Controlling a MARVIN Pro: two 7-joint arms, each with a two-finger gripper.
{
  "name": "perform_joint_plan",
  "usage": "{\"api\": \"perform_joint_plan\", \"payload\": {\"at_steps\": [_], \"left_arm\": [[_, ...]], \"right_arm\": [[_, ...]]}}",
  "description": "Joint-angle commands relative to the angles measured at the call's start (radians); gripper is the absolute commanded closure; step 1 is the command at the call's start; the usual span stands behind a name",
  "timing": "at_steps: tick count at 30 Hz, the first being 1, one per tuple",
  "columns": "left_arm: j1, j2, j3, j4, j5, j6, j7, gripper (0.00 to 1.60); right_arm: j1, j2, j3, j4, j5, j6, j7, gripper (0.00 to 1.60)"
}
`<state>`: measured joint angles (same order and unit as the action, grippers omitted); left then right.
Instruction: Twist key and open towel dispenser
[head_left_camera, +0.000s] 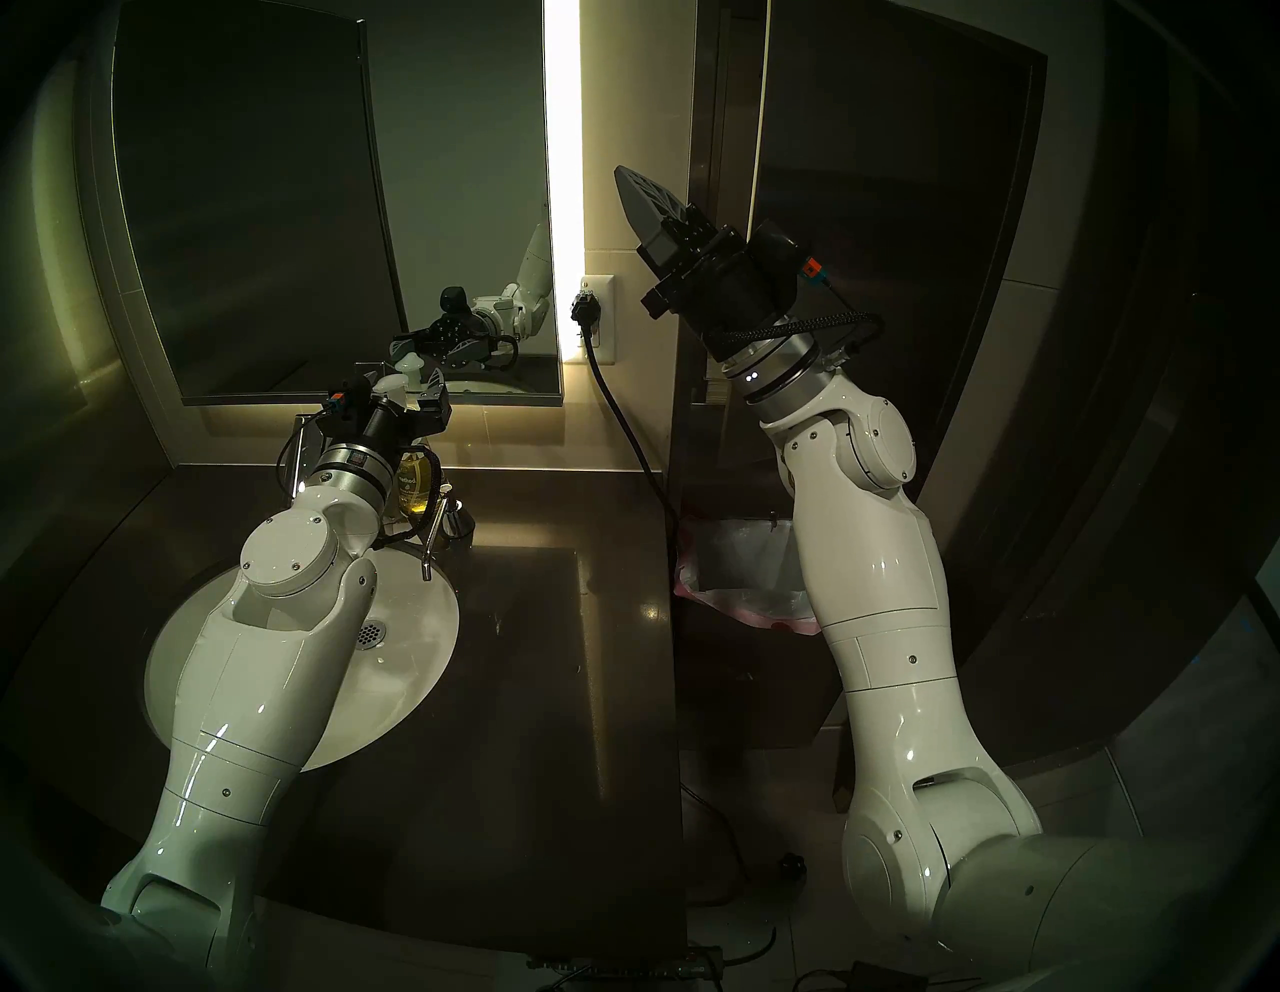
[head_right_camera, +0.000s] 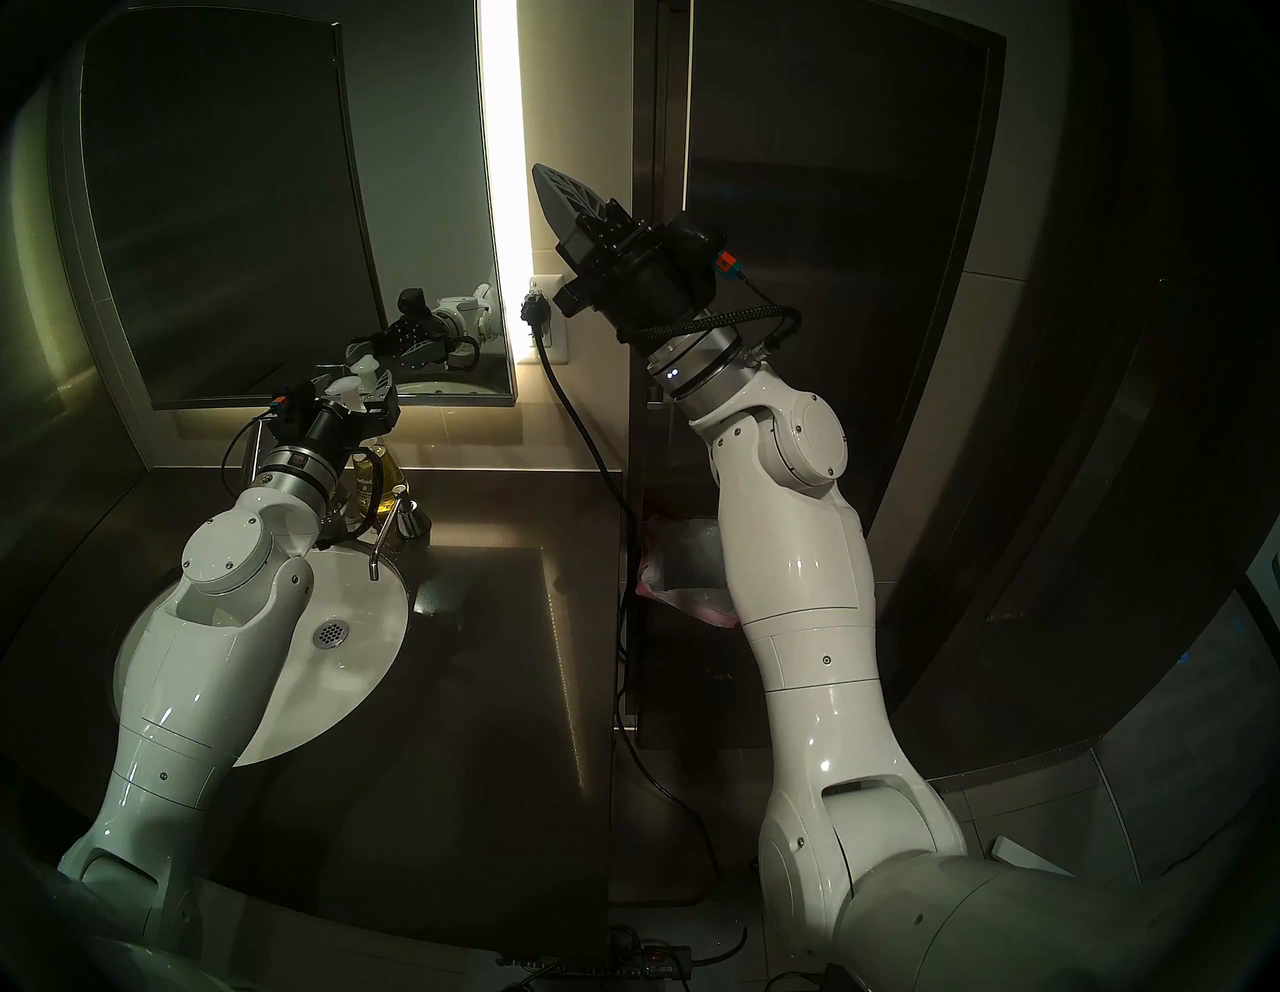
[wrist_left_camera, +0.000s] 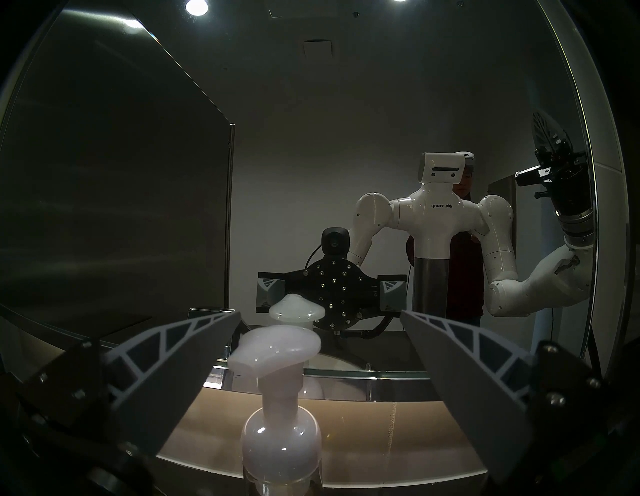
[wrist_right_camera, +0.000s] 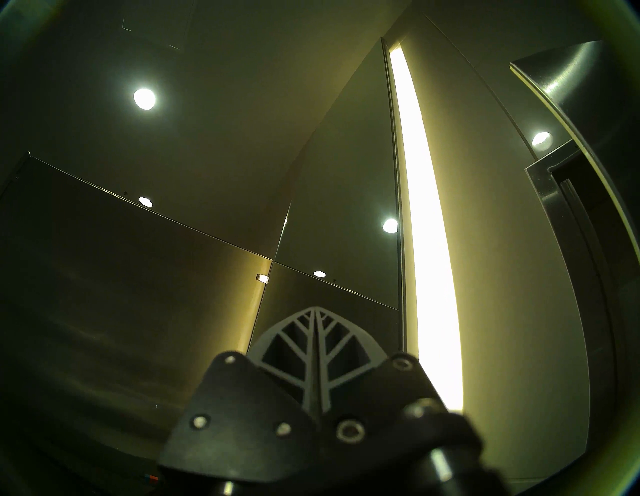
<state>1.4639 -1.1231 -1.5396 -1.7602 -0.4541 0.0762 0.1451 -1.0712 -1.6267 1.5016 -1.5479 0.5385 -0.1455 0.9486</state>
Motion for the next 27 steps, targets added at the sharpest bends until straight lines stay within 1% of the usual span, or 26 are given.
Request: {"api": "perform_joint_plan", "payload": {"at_steps": [1, 7, 9, 12, 13, 14, 15, 16, 18, 19, 20, 21, 22, 23, 25, 26, 27], "left_arm": [[-0.034, -0.001, -0.007, -0.027, -0.002, -0.014, -0.002, 0.00], [-0.034, -0.002, -0.007, -0.027, -0.002, -0.014, -0.002, 0.00], [-0.034, -0.001, -0.007, -0.027, -0.002, -0.014, -0.002, 0.00], [-0.034, -0.001, -0.007, -0.027, -0.002, -0.014, -0.002, 0.00], [-0.034, -0.001, -0.007, -0.027, -0.002, -0.014, -0.002, 0.00], [-0.034, -0.001, -0.007, -0.027, -0.002, -0.014, -0.002, 0.00], [-0.034, -0.001, -0.007, -0.027, -0.002, -0.014, -0.002, 0.00], [-0.033, -0.001, -0.007, -0.027, -0.002, -0.014, -0.002, 0.00], [-0.033, -0.001, -0.007, -0.027, -0.002, -0.014, -0.002, 0.00], [-0.033, -0.001, -0.007, -0.027, -0.002, -0.014, -0.002, 0.00], [-0.033, -0.001, -0.007, -0.027, -0.002, -0.014, -0.002, 0.00], [-0.033, -0.001, -0.007, -0.027, -0.002, -0.014, -0.002, 0.00], [-0.033, -0.001, -0.007, -0.027, -0.002, -0.014, -0.002, 0.00], [-0.033, -0.001, -0.007, -0.027, -0.002, -0.013, -0.002, 0.00], [-0.033, -0.001, -0.007, -0.027, -0.001, -0.013, -0.002, 0.00], [-0.033, -0.001, -0.007, -0.027, -0.001, -0.013, -0.002, 0.00], [-0.033, -0.001, -0.007, -0.027, -0.001, -0.013, -0.002, 0.00]], "right_arm": [[0.056, -0.019, 0.013, -0.002, 0.029, -0.023, 0.015, 1.60], [0.056, -0.029, 0.020, -0.001, 0.049, -0.027, 0.030, 1.60], [0.049, -0.034, 0.028, -0.014, 0.075, -0.020, 0.042, 1.60], [0.037, -0.036, 0.035, -0.039, 0.091, -0.011, 0.050, 1.60], [0.034, -0.036, 0.037, -0.048, 0.094, -0.010, 0.051, 1.51], [0.033, -0.036, 0.041, -0.056, 0.096, -0.018, 0.056, 1.26], [0.032, -0.036, 0.045, -0.062, 0.101, -0.019, 0.058, 0.89], [0.034, -0.038, 0.051, -0.069, 0.105, -0.025, 0.058, 0.85], [0.039, -0.038, 0.063, -0.082, 0.107, -0.033, 0.057, 0.82], [0.042, -0.036, 0.067, -0.087, 0.109, -0.031, 0.057, 0.62], [0.048, -0.031, 0.072, -0.090, 0.100, -0.048, 0.063, 0.46], [0.052, -0.028, 0.078, -0.095, 0.103, -0.046, 0.063, 0.55], [0.055, -0.024, 0.082, -0.101, 0.105, -0.044, 0.067, 0.68], [0.057, -0.033, 0.092, -0.109, 0.106, -0.064, 0.062, 0.72], [0.063, -0.031, 0.108, -0.125, 0.101, -0.077, 0.058, 0.66], [0.066, -0.029, 0.118, -0.131, 0.097, -0.084, 0.052, 0.57], [0.071, -0.018, 0.130, -0.135, 0.078, -0.098, 0.045, 0.53]]}}
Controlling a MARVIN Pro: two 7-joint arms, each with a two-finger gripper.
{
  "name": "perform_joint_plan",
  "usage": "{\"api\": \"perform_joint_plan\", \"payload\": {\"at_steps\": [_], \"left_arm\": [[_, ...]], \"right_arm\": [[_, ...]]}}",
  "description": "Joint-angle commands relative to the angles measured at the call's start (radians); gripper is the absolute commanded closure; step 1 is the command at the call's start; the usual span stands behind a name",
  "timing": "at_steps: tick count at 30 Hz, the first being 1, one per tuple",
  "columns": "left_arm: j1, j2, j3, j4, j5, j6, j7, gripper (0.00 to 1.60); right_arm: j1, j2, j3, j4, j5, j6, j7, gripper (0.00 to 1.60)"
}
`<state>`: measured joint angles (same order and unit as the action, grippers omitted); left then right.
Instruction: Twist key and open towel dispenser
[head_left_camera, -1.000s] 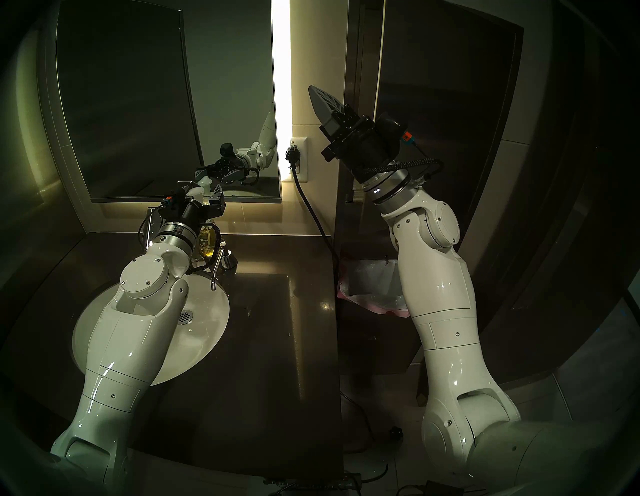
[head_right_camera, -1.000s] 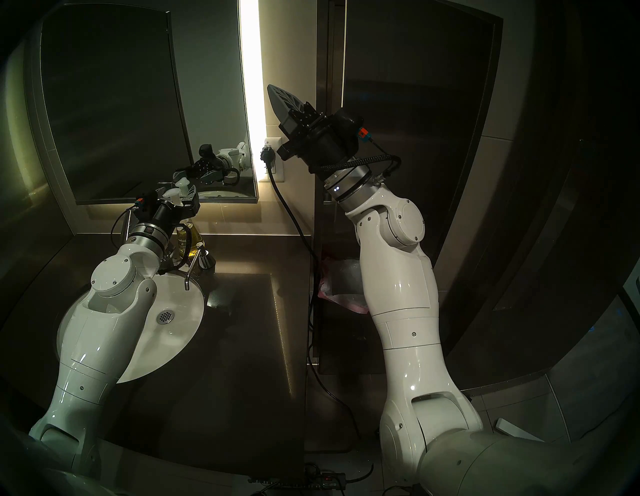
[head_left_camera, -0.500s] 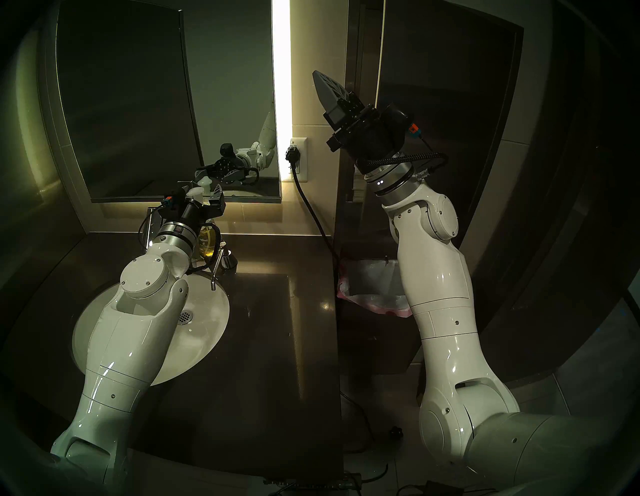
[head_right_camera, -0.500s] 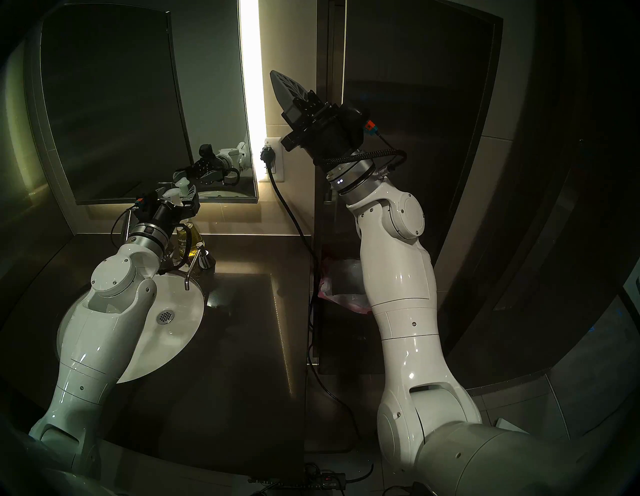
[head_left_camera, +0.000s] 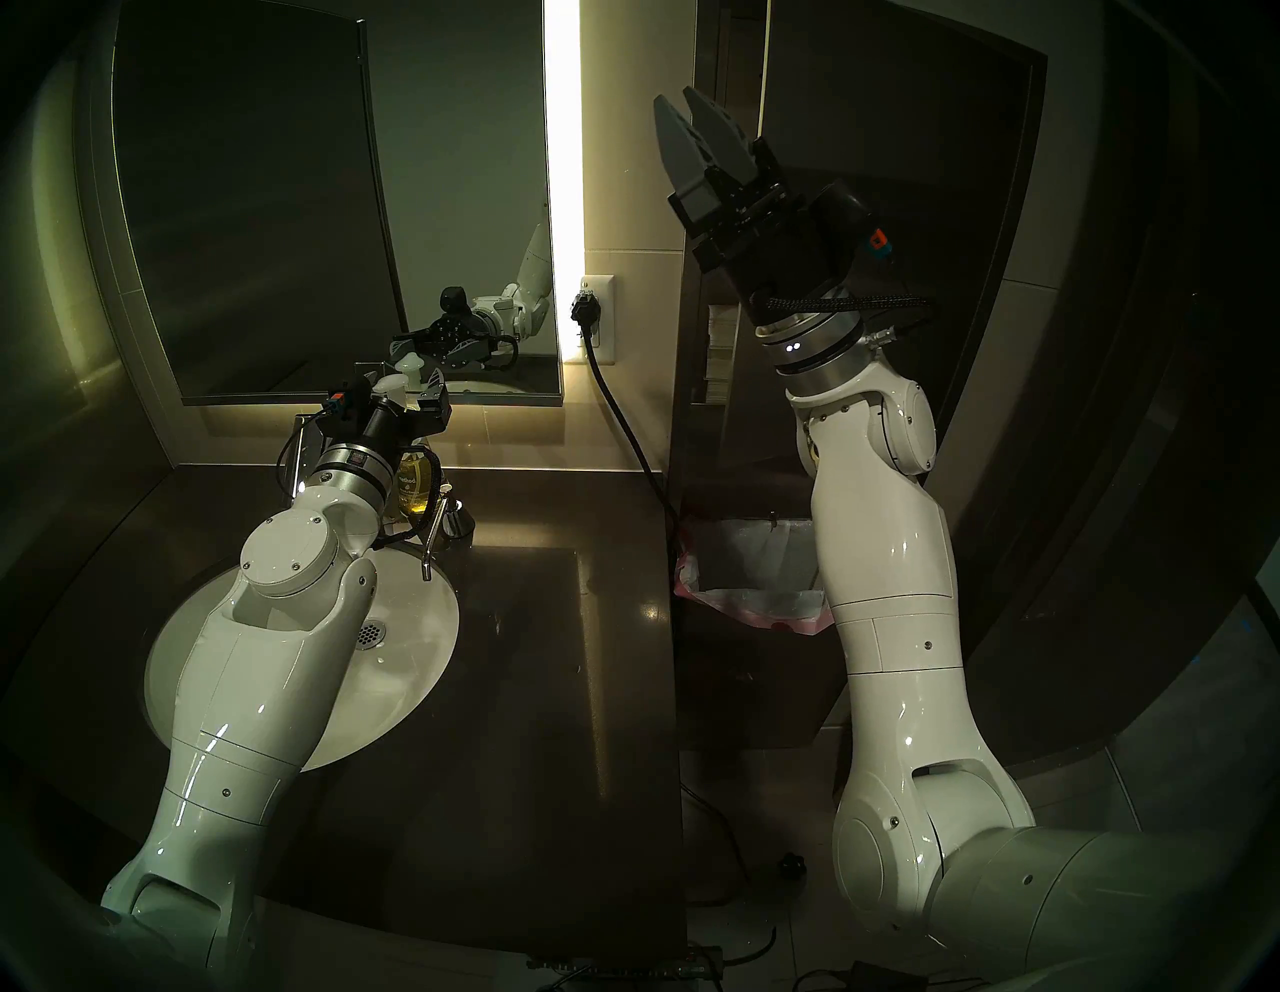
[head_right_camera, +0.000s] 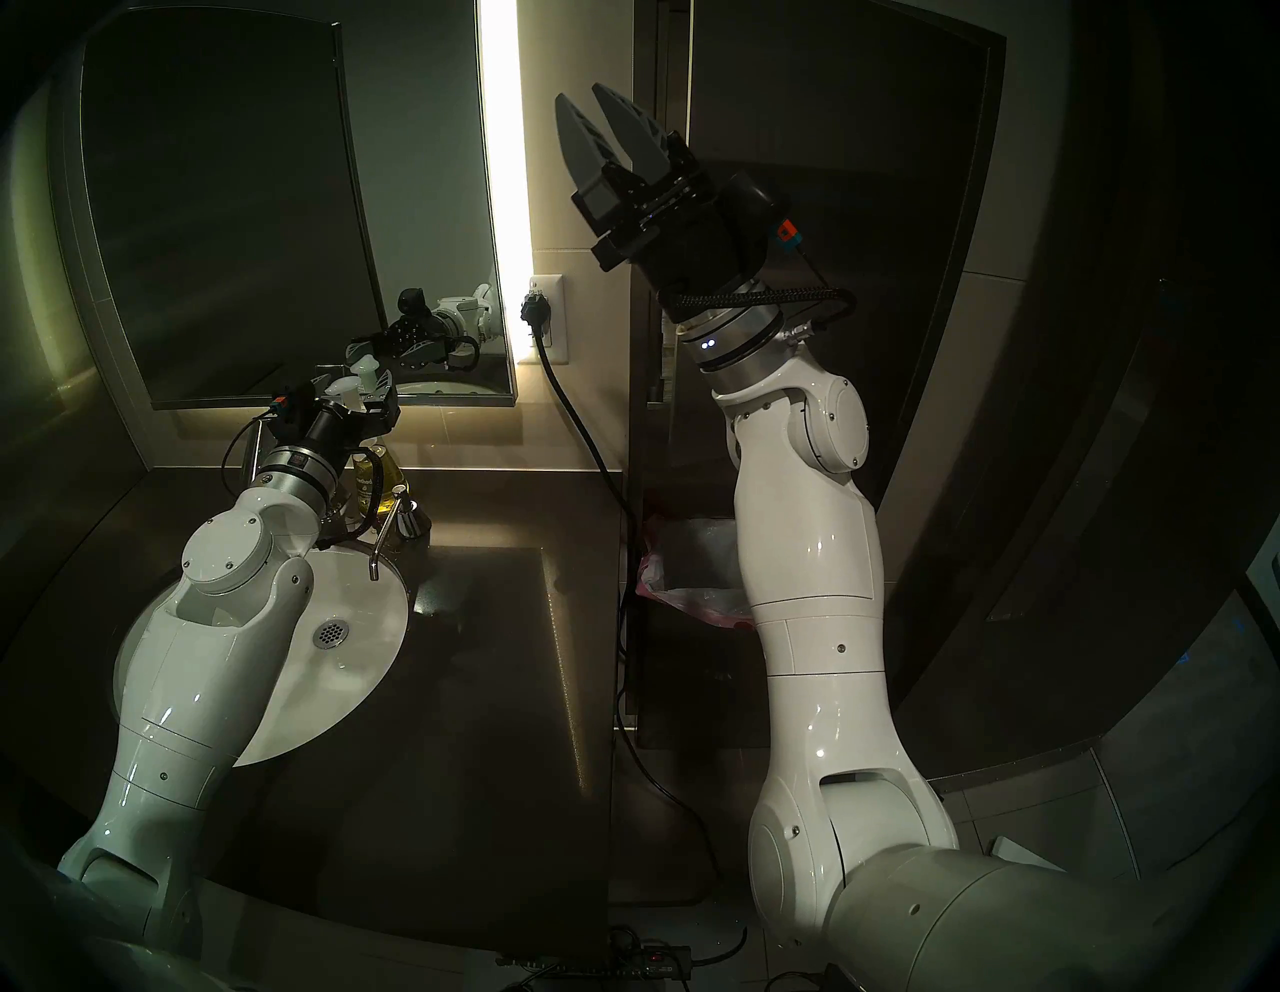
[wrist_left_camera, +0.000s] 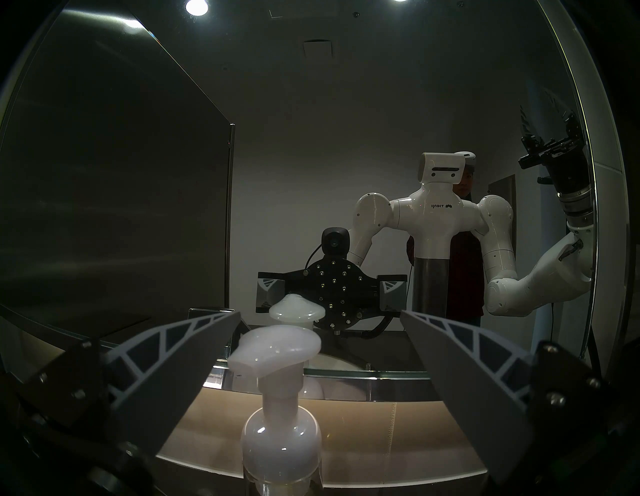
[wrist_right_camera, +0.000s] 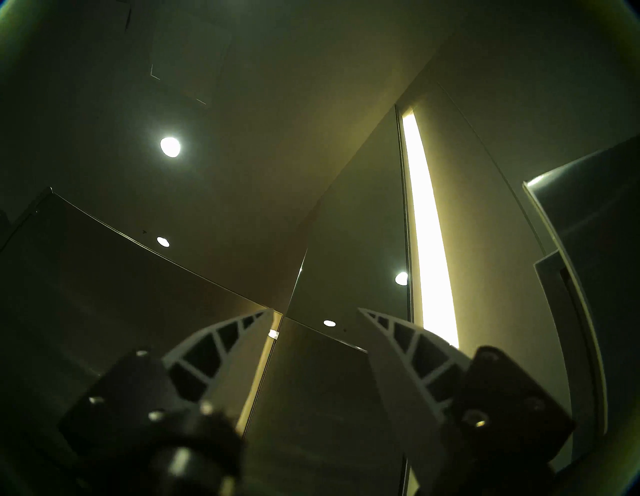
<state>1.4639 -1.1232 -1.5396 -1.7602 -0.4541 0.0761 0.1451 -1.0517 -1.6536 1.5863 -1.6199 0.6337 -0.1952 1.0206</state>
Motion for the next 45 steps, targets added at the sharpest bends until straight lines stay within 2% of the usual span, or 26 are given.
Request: {"api": "perform_joint_plan", "payload": {"at_steps": [1, 5, 7, 13, 14, 19, 23, 33, 45], "left_arm": [[-0.033, -0.001, -0.007, -0.027, -0.001, -0.013, -0.002, 0.00], [-0.033, -0.001, -0.007, -0.027, -0.001, -0.012, -0.001, 0.00], [-0.033, -0.001, -0.007, -0.027, -0.001, -0.012, -0.001, 0.00], [-0.037, 0.001, -0.005, -0.031, -0.001, -0.010, -0.005, 0.00], [-0.045, 0.011, 0.002, -0.038, -0.005, -0.013, -0.028, 0.00], [-0.083, 0.004, 0.017, -0.072, -0.017, -0.017, -0.058, 0.00], [-0.107, 0.006, 0.043, -0.105, -0.024, -0.023, -0.101, 0.00], [-0.196, 0.000, 0.115, -0.089, -0.038, -0.006, -0.171, 0.00], [-0.233, -0.001, 0.175, -0.136, -0.059, -0.026, -0.260, 0.00]], "right_arm": [[0.054, 0.011, 0.058, -0.064, -0.025, -0.059, -0.034, 0.47], [0.063, 0.028, 0.103, -0.062, -0.064, -0.097, -0.070, 0.42], [0.068, 0.041, 0.137, -0.062, -0.097, -0.121, -0.097, 0.25], [0.066, 0.039, 0.192, -0.075, -0.170, -0.170, -0.161, 0.24], [0.065, 0.037, 0.198, -0.077, -0.175, -0.177, -0.167, 0.23], [0.058, 0.037, 0.214, -0.082, -0.191, -0.182, -0.178, 0.07], [0.054, 0.034, 0.224, -0.088, -0.201, -0.187, -0.188, 0.13], [0.054, 0.027, 0.235, -0.099, -0.216, -0.191, -0.204, 0.13], [0.058, 0.018, 0.230, -0.097, -0.219, -0.183, -0.207, 0.14]]}}
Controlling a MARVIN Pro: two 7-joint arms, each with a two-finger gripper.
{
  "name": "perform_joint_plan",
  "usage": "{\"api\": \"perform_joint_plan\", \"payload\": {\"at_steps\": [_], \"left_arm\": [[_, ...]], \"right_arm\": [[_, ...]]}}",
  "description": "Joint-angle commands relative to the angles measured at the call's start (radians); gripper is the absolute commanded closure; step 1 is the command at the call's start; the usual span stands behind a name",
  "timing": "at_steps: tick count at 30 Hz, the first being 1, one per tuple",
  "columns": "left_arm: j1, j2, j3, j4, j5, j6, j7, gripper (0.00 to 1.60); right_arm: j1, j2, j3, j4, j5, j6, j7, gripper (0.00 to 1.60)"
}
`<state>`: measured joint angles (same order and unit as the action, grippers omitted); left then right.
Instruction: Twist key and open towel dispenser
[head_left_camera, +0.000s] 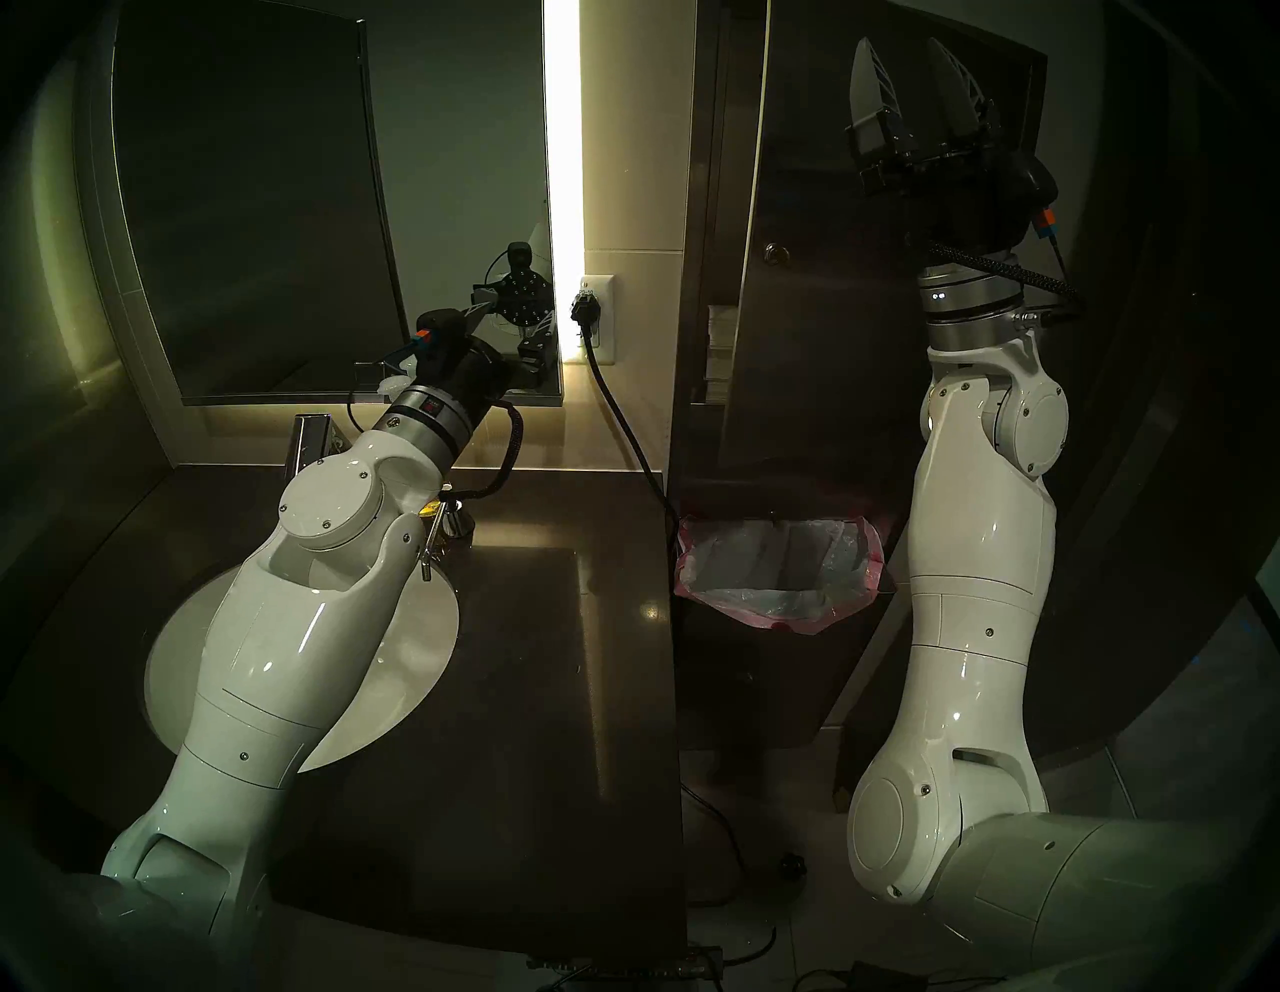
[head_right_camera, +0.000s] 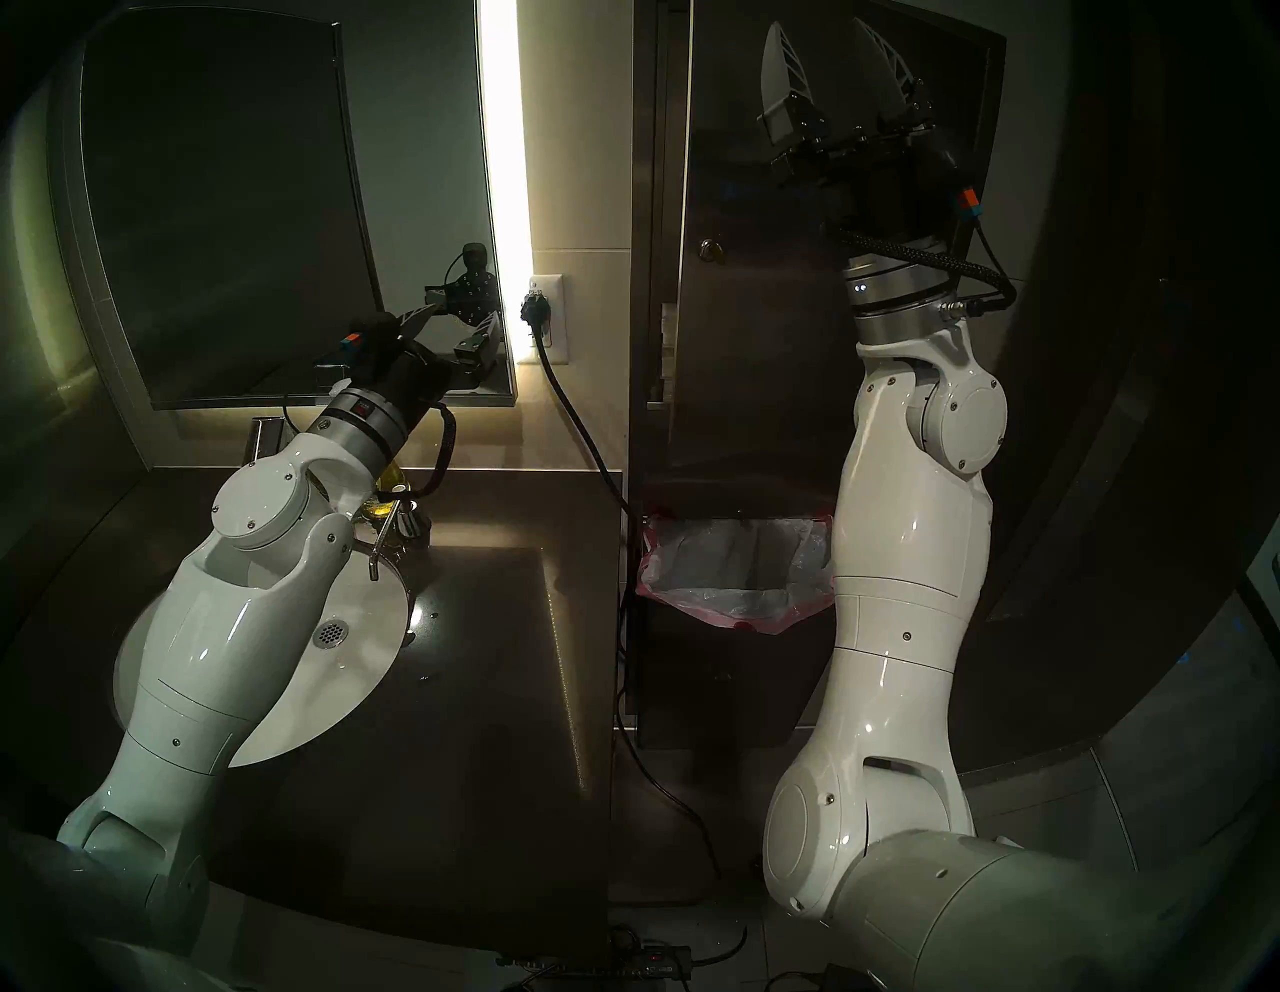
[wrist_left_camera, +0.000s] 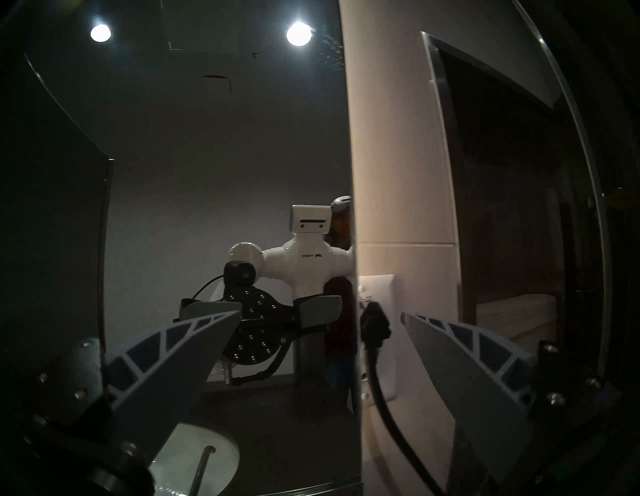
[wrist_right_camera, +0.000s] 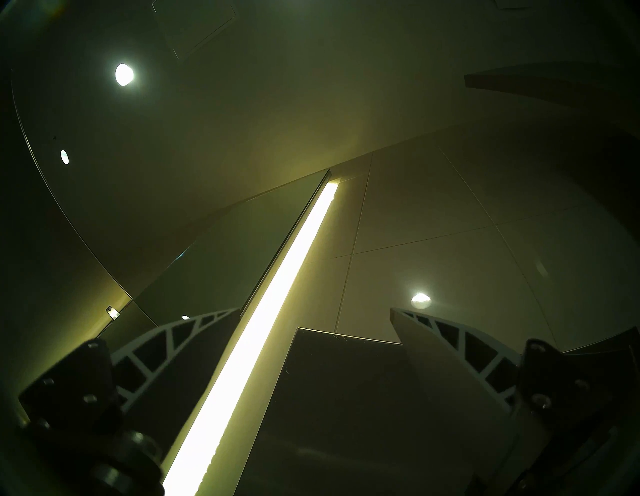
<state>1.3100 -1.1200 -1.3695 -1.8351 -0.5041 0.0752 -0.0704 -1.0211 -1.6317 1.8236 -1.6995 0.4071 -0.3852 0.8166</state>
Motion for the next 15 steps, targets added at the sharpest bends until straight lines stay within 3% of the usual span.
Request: {"api": "perform_joint_plan", "payload": {"at_steps": [1, 15], "left_arm": [[-0.081, -0.007, 0.009, -0.067, -0.013, -0.029, -0.052, 0.00], [-0.175, -0.042, 0.081, -0.002, -0.011, -0.018, -0.159, 0.02]], "right_arm": [[0.028, -0.004, -0.007, -0.016, 0.007, 0.007, -0.004, 0.14], [0.032, 0.001, -0.003, -0.017, 0.012, 0.011, -0.007, 0.19]]}}
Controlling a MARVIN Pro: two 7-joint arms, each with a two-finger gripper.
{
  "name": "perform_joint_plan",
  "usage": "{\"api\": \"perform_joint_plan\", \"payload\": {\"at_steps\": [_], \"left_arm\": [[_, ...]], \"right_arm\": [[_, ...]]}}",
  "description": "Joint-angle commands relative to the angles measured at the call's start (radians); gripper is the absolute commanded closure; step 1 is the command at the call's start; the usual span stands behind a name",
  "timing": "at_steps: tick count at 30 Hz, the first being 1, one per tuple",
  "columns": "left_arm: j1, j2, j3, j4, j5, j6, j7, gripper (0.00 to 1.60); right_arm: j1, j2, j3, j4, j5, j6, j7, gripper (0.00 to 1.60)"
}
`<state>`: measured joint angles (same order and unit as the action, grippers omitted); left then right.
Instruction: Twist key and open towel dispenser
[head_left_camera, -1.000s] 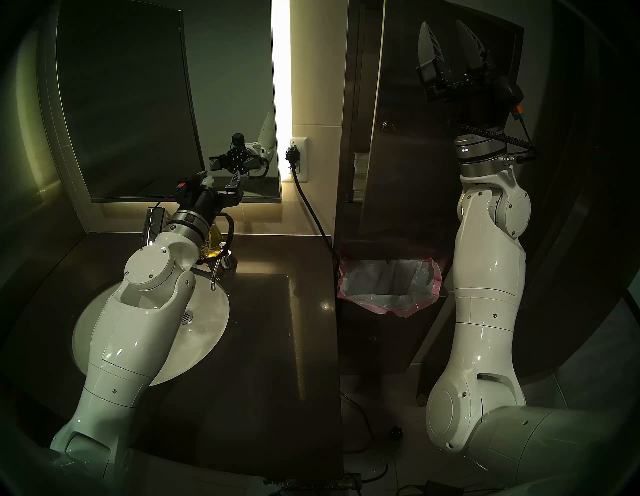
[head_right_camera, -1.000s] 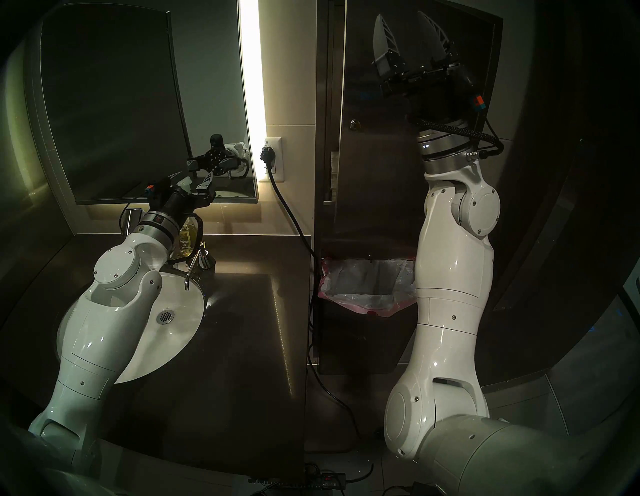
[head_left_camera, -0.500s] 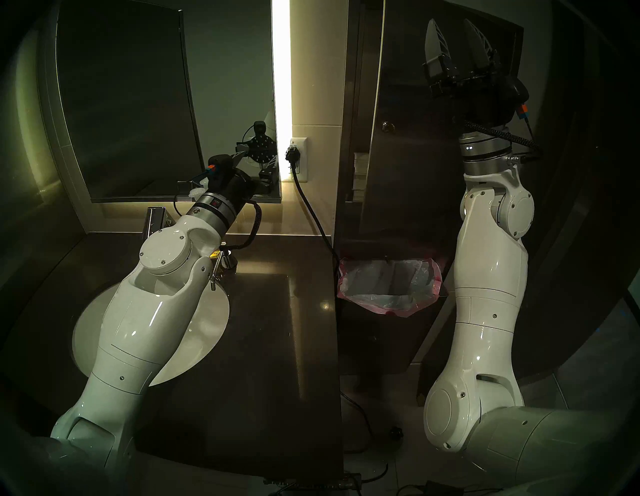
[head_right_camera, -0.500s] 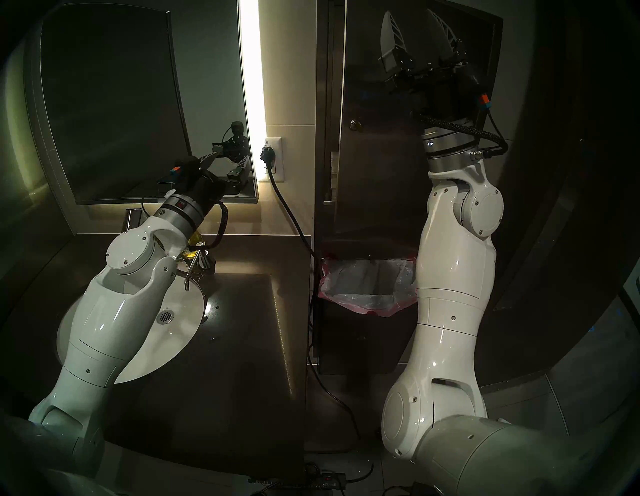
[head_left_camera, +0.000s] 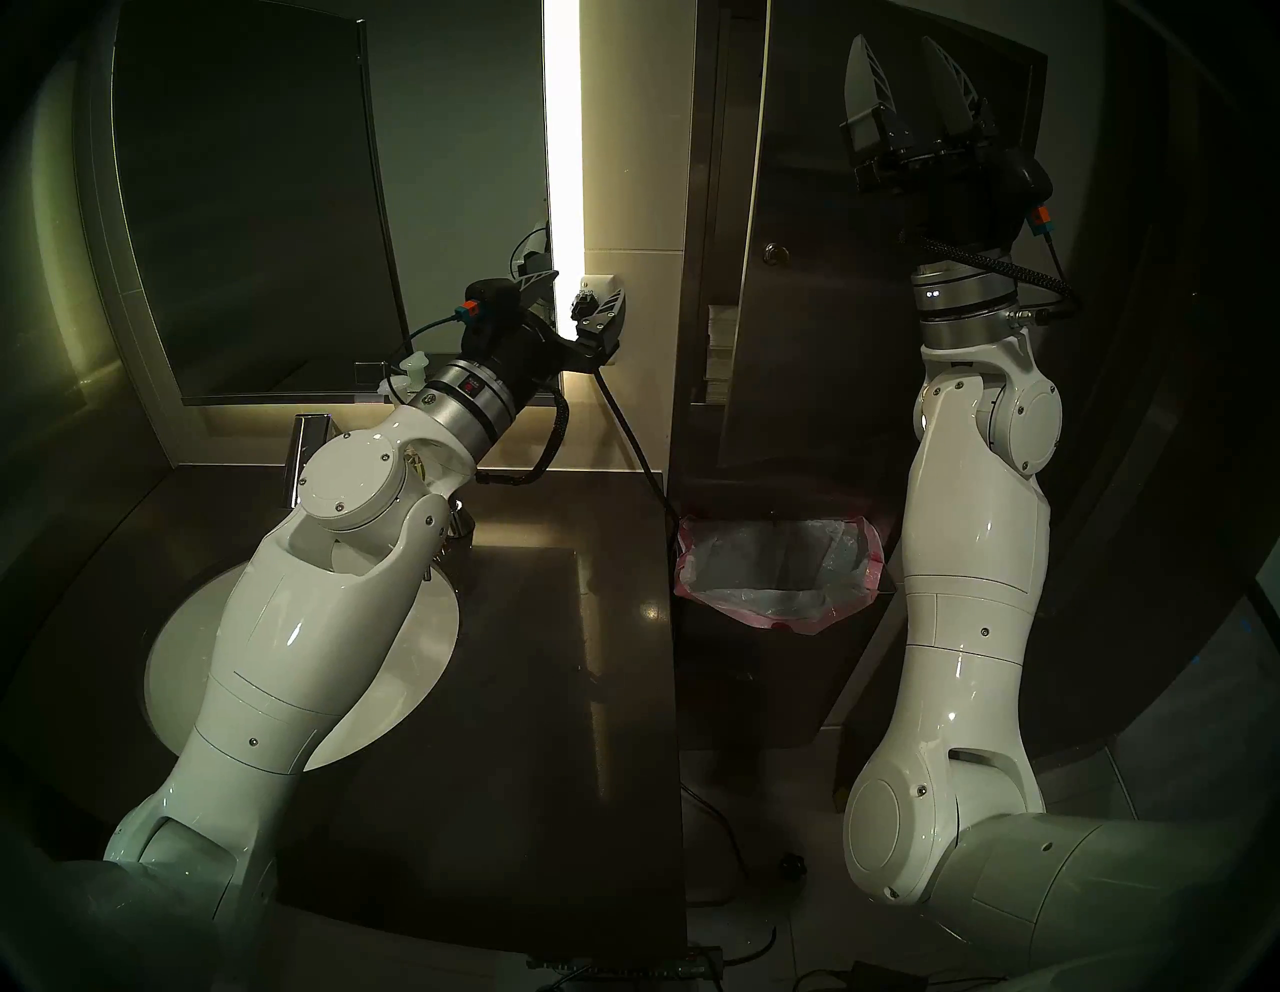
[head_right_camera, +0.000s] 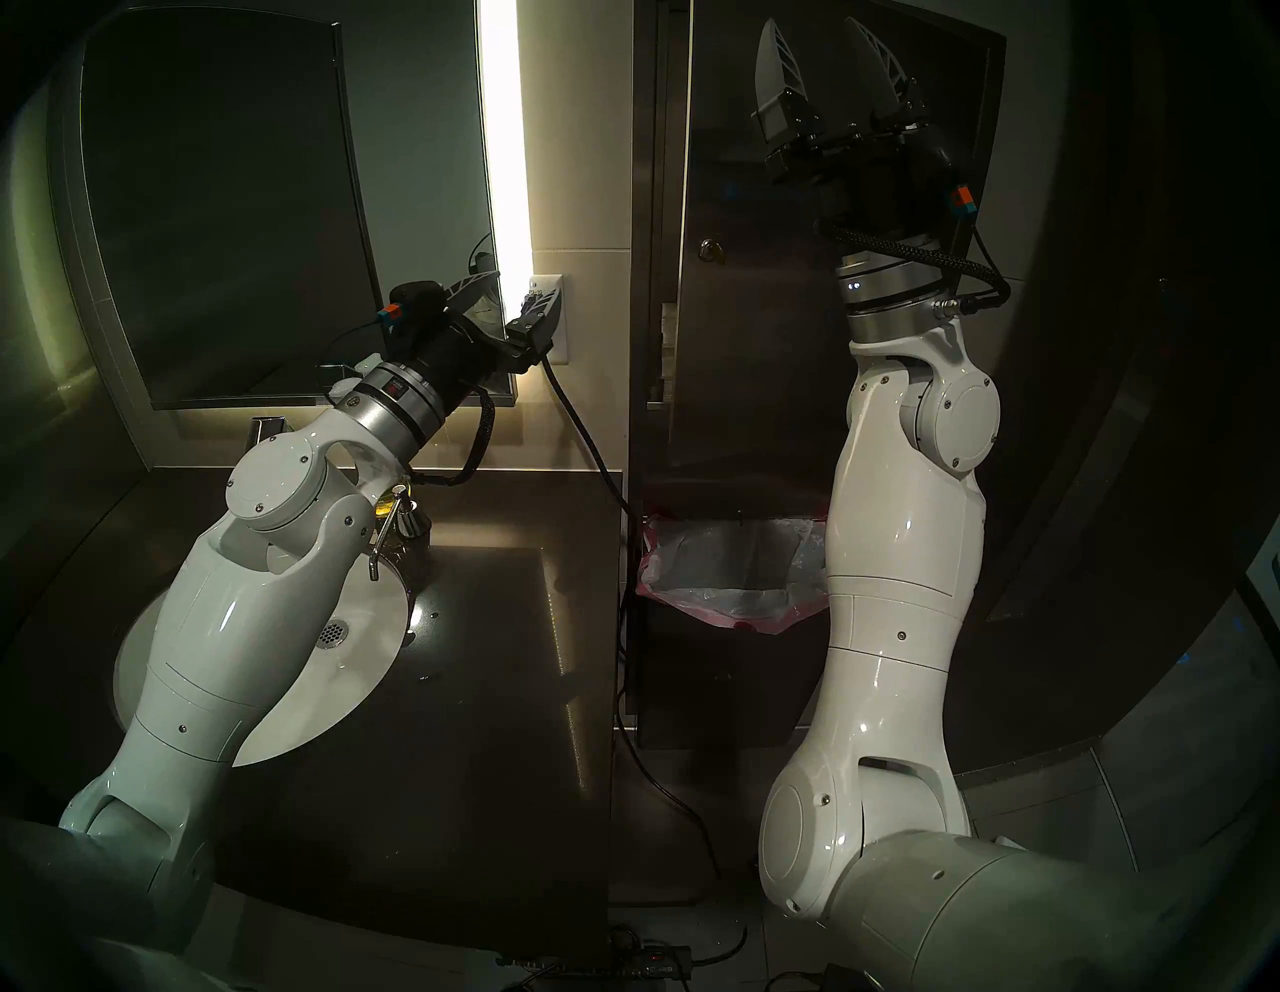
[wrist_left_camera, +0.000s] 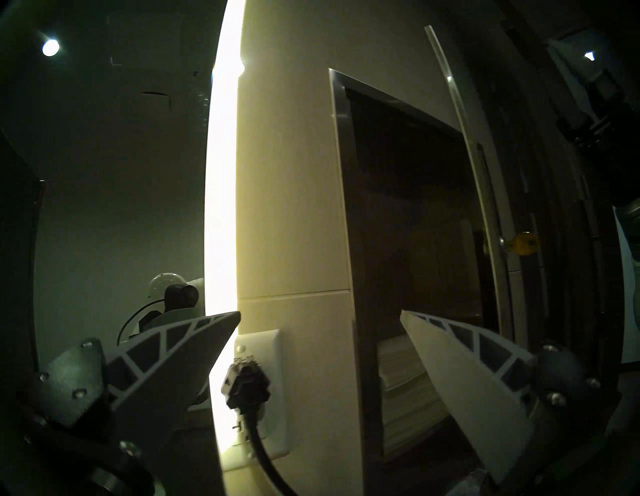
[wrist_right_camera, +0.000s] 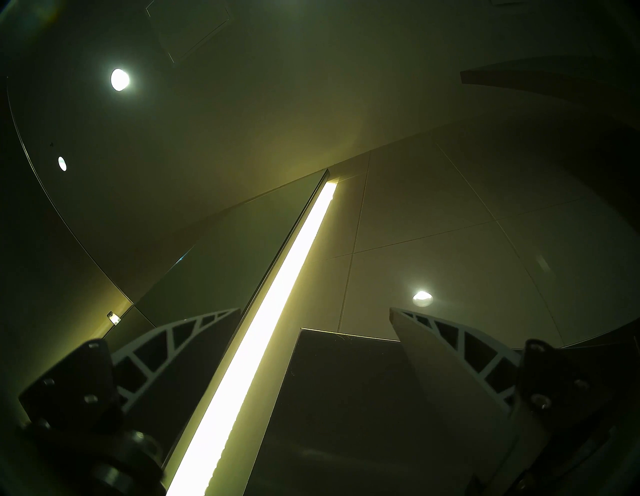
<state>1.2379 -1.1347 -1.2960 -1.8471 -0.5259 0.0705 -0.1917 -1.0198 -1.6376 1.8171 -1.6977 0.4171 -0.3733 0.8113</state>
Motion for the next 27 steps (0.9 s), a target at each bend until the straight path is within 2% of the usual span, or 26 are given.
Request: {"api": "perform_joint_plan", "payload": {"at_steps": [1, 2, 4, 5, 6, 9, 10, 12, 13, 14, 15, 16, 17, 18, 20, 21, 23, 24, 27], "left_arm": [[-0.111, -0.031, 0.012, 0.014, 0.015, -0.014, -0.044, 0.17], [-0.118, -0.038, 0.015, 0.018, 0.015, -0.010, -0.046, 0.39], [-0.131, -0.046, 0.020, 0.030, 0.016, -0.006, -0.048, 0.43], [-0.169, -0.053, 0.040, 0.063, 0.019, -0.003, -0.050, 0.72], [-0.145, -0.076, 0.021, 0.055, 0.035, -0.001, -0.055, 0.67], [-0.162, -0.094, 0.026, 0.078, 0.053, -0.002, -0.053, 0.68], [-0.167, -0.104, 0.025, 0.087, 0.059, 0.000, -0.055, 0.72], [-0.181, -0.122, 0.026, 0.103, 0.066, 0.006, -0.057, 0.90], [-0.201, -0.128, 0.034, 0.121, 0.064, 0.012, -0.064, 0.90], [-0.181, -0.147, 0.020, 0.112, 0.075, 0.014, -0.064, 1.12], [-0.215, -0.144, 0.040, 0.138, 0.069, 0.019, -0.071, 1.20], [-0.212, -0.167, 0.038, 0.143, 0.079, 0.025, -0.076, 1.52], [-0.212, -0.167, 0.038, 0.143, 0.079, 0.025, -0.076, 1.52], [-0.216, -0.175, 0.041, 0.150, 0.084, 0.026, -0.079, 1.60], [-0.220, -0.201, 0.043, 0.161, 0.095, 0.029, -0.080, 1.60], [-0.258, -0.211, 0.065, 0.194, 0.091, 0.034, -0.084, 1.60], [-0.229, -0.220, 0.055, 0.173, 0.096, 0.035, -0.082, 1.60], [-0.260, -0.228, 0.067, 0.200, 0.097, 0.039, -0.086, 1.60], [-0.270, -0.249, 0.078, 0.218, 0.106, 0.042, -0.097, 1.60]], "right_arm": [[0.030, 0.007, 0.005, -0.020, 0.003, -0.001, -0.002, 0.19], [0.030, 0.008, 0.005, -0.021, 0.003, -0.001, -0.003, 0.19], [0.030, 0.009, 0.007, -0.023, 0.004, -0.001, -0.003, 0.19], [0.029, 0.011, 0.009, -0.025, 0.005, -0.001, -0.004, 0.19], [0.029, 0.012, 0.010, -0.026, 0.006, -0.001, -0.004, 0.20], [0.028, 0.014, 0.012, -0.029, 0.008, -0.002, -0.004, 0.20], [0.027, 0.014, 0.013, -0.029, 0.008, -0.001, -0.004, 0.19], [0.026, 0.016, 0.014, -0.030, 0.009, -0.001, -0.003, 0.21], [0.026, 0.016, 0.015, -0.031, 0.010, -0.001, -0.003, 0.20], [0.025, 0.017, 0.015, -0.031, 0.010, 0.000, -0.003, 0.19], [0.025, 0.017, 0.016, -0.031, 0.011, 0.000, -0.003, 0.19], [0.025, 0.018, 0.017, -0.031, 0.013, 0.000, -0.003, 0.19], [0.025, 0.018, 0.017, -0.031, 0.013, 0.000, -0.003, 0.19], [0.026, 0.018, 0.017, -0.031, 0.013, 0.000, -0.003, 0.20], [0.027, 0.020, 0.019, -0.031, 0.015, 0.001, -0.003, 0.20], [0.028, 0.023, 0.021, -0.030, 0.017, 0.002, -0.003, 0.21], [0.028, 0.024, 0.023, -0.030, 0.018, 0.002, -0.003, 0.21], [0.029, 0.026, 0.024, -0.030, 0.019, 0.002, -0.002, 0.21], [0.032, 0.032, 0.032, -0.029, 0.021, 0.001, -0.003, 0.21]]}}
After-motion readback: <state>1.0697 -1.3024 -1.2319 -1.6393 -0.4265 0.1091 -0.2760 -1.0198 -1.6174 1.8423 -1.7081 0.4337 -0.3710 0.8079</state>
